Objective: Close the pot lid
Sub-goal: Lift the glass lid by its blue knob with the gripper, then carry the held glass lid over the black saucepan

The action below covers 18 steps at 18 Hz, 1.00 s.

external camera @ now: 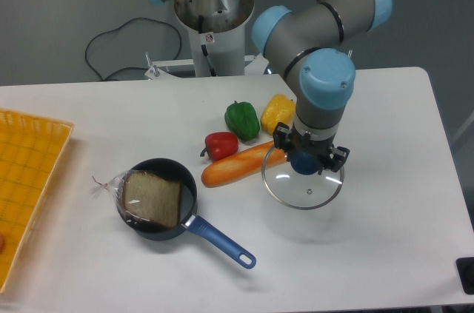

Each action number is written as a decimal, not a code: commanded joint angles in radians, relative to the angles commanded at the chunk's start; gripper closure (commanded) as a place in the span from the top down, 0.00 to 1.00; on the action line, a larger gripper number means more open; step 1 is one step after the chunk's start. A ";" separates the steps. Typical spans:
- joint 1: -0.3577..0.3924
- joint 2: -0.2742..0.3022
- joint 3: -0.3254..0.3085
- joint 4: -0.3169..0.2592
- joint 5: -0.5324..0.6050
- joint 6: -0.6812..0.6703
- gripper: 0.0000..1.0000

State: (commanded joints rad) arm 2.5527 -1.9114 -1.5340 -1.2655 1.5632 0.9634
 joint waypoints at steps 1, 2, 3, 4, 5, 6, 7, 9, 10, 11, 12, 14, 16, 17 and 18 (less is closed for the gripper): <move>-0.006 0.005 -0.002 0.000 -0.003 -0.008 0.52; -0.014 0.009 -0.006 0.000 -0.009 -0.018 0.52; -0.022 0.018 -0.015 0.000 -0.014 -0.028 0.52; -0.026 0.028 -0.027 0.003 -0.023 -0.031 0.52; -0.028 0.038 -0.040 0.006 -0.032 -0.031 0.52; -0.029 0.048 -0.047 0.006 -0.041 -0.034 0.52; -0.032 0.054 -0.054 0.005 -0.052 -0.040 0.52; -0.043 0.068 -0.072 0.006 -0.075 -0.072 0.52; -0.046 0.071 -0.077 0.006 -0.087 -0.087 0.52; -0.055 0.072 -0.078 0.006 -0.098 -0.103 0.52; -0.064 0.072 -0.081 0.006 -0.107 -0.112 0.52; -0.075 0.081 -0.090 0.005 -0.136 -0.135 0.52; -0.091 0.094 -0.106 0.009 -0.187 -0.164 0.52; -0.097 0.100 -0.110 0.009 -0.199 -0.181 0.52; -0.106 0.103 -0.112 0.011 -0.206 -0.193 0.52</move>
State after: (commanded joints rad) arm 2.4468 -1.8086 -1.6459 -1.2548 1.3576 0.7702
